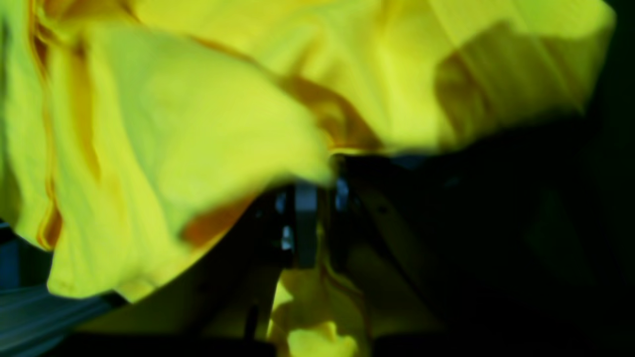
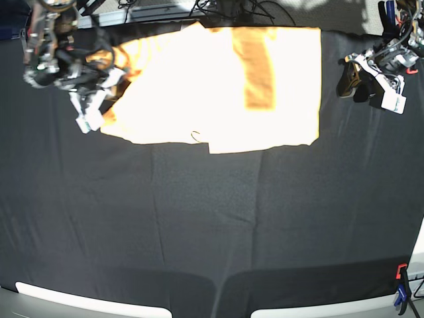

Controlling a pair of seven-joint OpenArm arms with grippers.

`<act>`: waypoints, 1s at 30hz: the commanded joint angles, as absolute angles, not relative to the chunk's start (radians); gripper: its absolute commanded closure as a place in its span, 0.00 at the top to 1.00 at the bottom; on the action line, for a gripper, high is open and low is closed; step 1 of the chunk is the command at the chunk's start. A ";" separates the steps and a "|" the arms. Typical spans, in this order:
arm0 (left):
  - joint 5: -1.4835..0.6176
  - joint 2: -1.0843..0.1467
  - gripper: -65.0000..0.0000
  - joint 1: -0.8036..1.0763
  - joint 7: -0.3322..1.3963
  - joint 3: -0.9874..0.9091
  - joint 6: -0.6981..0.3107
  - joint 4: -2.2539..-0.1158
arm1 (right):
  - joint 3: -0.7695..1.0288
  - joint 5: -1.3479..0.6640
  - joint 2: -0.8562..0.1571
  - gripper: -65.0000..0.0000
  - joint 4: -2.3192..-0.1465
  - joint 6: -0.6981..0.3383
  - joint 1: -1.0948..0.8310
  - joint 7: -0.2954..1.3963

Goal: Layout the t-shirt on the table in an organized manner, then fold the t-shirt properly
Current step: 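Fold the held end with the right gripper over toward the left gripper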

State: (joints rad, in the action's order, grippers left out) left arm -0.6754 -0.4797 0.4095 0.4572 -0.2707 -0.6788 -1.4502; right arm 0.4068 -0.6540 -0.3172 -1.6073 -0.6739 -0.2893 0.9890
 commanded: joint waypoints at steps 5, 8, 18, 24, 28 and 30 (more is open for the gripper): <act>-0.682 -0.496 0.44 0.407 0.445 -0.280 -0.686 -1.461 | 0.525 -0.675 -0.342 0.00 -1.774 -0.674 -0.284 1.043; -0.682 -0.496 0.44 0.408 0.445 -0.280 -0.686 -1.461 | 0.515 -0.772 -0.329 0.00 -1.877 -0.674 -0.293 1.116; -0.681 -0.496 0.44 0.408 0.450 -0.280 -0.686 -1.461 | 0.235 -0.801 -0.104 0.00 -2.068 -0.663 -0.297 1.134; -0.682 -0.496 0.44 0.408 0.449 -0.280 -0.686 -1.461 | -0.025 -0.574 -0.015 0.00 -2.074 -0.606 -0.297 1.066; -0.682 -0.496 0.44 0.408 0.449 -0.280 -0.686 -1.461 | -0.168 -0.418 0.006 0.00 -2.061 -0.544 -0.297 0.978; -0.682 -0.496 0.44 0.408 0.449 -0.280 -0.686 -1.461 | -0.229 -0.366 0.013 0.00 -2.049 -0.523 -0.297 0.948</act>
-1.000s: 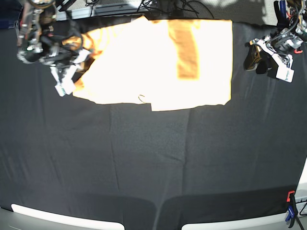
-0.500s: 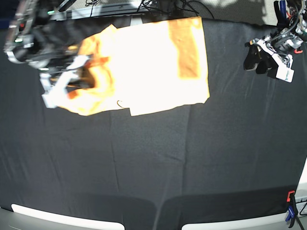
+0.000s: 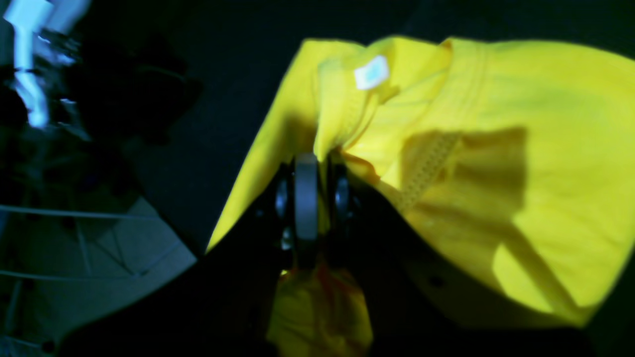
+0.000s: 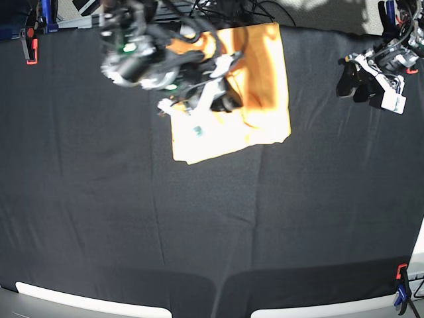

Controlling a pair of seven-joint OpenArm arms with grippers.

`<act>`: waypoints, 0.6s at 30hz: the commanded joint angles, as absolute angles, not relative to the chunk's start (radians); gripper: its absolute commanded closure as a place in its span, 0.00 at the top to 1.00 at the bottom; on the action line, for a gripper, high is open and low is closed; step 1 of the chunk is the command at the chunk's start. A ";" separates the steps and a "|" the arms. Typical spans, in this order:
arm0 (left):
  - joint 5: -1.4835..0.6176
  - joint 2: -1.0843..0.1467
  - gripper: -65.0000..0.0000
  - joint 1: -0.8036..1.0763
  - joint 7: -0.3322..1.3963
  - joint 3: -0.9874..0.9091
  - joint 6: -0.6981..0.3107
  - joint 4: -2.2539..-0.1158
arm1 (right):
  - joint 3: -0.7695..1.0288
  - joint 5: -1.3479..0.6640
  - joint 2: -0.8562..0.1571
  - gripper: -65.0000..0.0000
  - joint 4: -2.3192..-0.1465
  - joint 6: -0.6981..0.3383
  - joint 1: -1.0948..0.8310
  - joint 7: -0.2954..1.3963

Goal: Layout the t-shirt on the table in an organized manner, then fold the t-shirt properly
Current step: 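Fold the held end with the right gripper over toward the left gripper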

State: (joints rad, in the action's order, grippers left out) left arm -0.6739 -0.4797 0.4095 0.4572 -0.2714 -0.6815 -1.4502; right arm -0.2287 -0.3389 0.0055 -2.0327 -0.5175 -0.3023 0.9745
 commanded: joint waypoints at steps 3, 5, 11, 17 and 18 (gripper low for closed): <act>-0.682 -0.496 0.44 0.408 0.449 -0.280 -0.686 -1.461 | -0.303 -0.309 0.028 0.00 -2.027 -0.488 -0.297 0.896; -0.681 -0.496 0.44 0.408 0.449 -0.280 -0.686 -1.461 | -0.339 -0.291 0.040 0.00 -2.011 -0.485 -0.297 0.865; -0.682 -0.496 0.44 0.408 0.449 -0.280 -0.686 -1.461 | -0.389 -0.358 0.089 0.22 -1.971 -0.513 -0.297 0.839; -0.682 -0.496 0.44 0.407 0.448 -0.280 -0.686 -1.461 | -0.411 -0.661 0.089 0.44 -1.973 -0.633 -0.294 0.916; -0.682 -0.496 0.44 0.407 0.448 -0.280 -0.686 -1.461 | -0.410 -0.691 0.088 0.44 -1.973 -0.633 -0.291 0.937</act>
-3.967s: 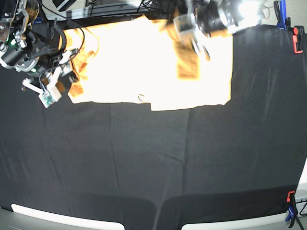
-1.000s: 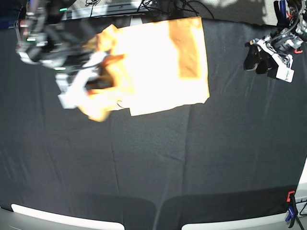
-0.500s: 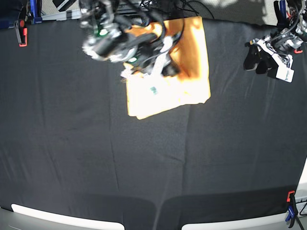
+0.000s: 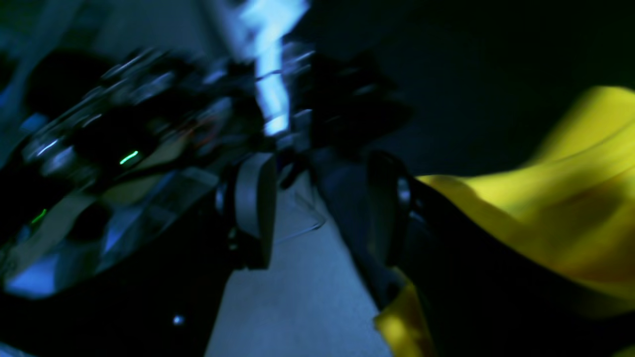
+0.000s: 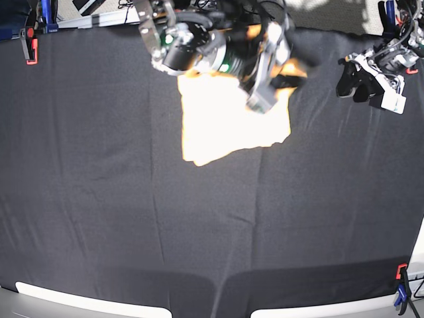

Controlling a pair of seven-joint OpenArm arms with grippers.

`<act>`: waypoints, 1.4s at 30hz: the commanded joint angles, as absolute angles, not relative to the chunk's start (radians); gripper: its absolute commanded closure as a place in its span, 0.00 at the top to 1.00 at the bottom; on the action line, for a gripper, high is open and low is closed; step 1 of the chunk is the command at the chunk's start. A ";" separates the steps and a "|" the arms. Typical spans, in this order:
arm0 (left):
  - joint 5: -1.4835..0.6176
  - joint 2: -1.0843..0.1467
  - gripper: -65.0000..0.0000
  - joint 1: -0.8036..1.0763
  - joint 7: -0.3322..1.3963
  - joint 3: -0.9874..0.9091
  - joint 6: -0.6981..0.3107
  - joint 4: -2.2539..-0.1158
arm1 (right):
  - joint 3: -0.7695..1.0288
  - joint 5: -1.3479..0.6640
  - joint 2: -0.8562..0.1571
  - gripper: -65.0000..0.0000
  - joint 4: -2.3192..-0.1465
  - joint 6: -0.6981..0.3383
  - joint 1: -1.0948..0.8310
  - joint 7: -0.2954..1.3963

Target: Layout the t-shirt on the table in an organized manner, then fold the t-shirt properly

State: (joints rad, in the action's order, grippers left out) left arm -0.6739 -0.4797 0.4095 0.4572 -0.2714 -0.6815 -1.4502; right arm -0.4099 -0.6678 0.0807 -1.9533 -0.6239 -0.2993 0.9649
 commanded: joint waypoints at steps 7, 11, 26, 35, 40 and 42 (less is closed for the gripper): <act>-0.682 -0.496 0.34 0.407 0.448 -0.280 -0.690 -1.462 | -0.329 -0.714 0.089 0.44 -1.987 -0.632 -0.203 1.029; -0.684 -0.496 0.24 0.408 0.449 -0.280 -0.698 -1.471 | -0.221 -0.707 0.088 0.44 -1.990 -0.632 -0.167 1.029; -1.081 -0.442 0.37 0.419 0.933 -0.280 -0.698 -1.695 | 0.045 -0.608 -0.096 0.44 -1.990 -0.631 -0.130 1.048; -1.241 -0.313 0.38 0.418 1.165 -0.278 -0.698 -1.695 | 0.250 -0.660 -0.196 0.44 -1.990 -0.630 -0.131 1.048; -1.099 -0.308 0.39 0.418 1.122 -0.234 -0.698 -1.695 | 0.289 -0.692 -0.200 0.44 -1.990 -0.630 -0.131 1.056; -1.025 -0.308 0.39 0.419 1.074 -0.214 -0.698 -1.695 | 0.289 -0.693 -0.200 0.44 -1.990 -0.630 -0.131 1.059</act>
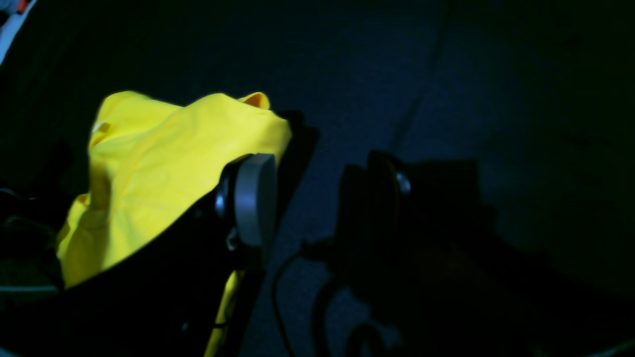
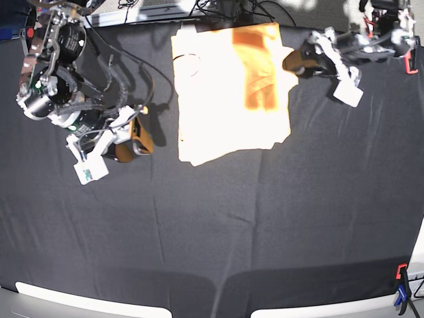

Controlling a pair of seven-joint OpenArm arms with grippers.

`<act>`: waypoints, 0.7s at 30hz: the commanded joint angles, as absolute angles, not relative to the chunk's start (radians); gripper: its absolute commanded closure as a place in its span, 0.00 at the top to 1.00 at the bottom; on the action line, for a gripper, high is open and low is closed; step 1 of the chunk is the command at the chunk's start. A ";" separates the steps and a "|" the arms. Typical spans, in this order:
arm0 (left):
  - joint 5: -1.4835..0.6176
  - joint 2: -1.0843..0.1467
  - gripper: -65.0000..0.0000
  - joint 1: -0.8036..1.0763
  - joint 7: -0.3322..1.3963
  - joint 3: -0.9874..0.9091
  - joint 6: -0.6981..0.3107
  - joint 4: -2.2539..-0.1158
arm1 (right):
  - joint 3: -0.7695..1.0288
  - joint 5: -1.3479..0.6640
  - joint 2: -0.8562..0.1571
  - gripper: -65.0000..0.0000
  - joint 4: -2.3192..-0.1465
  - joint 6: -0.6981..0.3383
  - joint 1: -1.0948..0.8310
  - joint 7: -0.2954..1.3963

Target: Layout the t-shirt on the table in an organized manner, then fold the t-shirt properly

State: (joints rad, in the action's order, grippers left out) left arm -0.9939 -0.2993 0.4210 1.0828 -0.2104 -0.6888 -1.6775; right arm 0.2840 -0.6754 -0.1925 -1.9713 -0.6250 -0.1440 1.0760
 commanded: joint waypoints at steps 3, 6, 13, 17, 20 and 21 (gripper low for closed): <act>-0.937 -0.308 0.39 0.418 1.011 -0.194 -0.698 -1.695 | 0.289 -0.693 -0.200 0.44 -1.990 -0.631 -0.131 1.060; -0.913 -0.308 0.39 0.418 1.008 -0.194 -0.698 -1.695 | 0.289 -0.693 -0.200 0.44 -1.990 -0.630 -0.131 1.059; -0.840 -0.316 0.39 0.419 0.933 -0.194 -0.698 -1.695 | 0.289 -0.693 -0.200 0.44 -1.990 -0.631 -0.130 1.056; -0.908 -0.313 0.39 0.427 0.949 -0.193 -0.698 -1.695 | 0.289 -0.693 -0.200 0.44 -1.990 -0.631 -0.130 1.055; -0.985 -0.313 0.30 0.449 0.964 -0.193 -0.698 -1.695 | 0.289 -0.693 -0.200 0.44 -1.990 -0.631 -0.130 1.055; -0.990 -0.313 0.23 0.456 0.976 -0.193 -0.698 -1.695 | 0.289 -0.693 -0.200 0.44 -1.990 -0.631 -0.130 1.055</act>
State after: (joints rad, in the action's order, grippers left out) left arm -0.9680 -0.3046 0.4549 0.9852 -0.1898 -0.6891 -1.6775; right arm 0.2844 -0.6777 -0.1913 -1.9713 -0.6250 -0.1440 1.0798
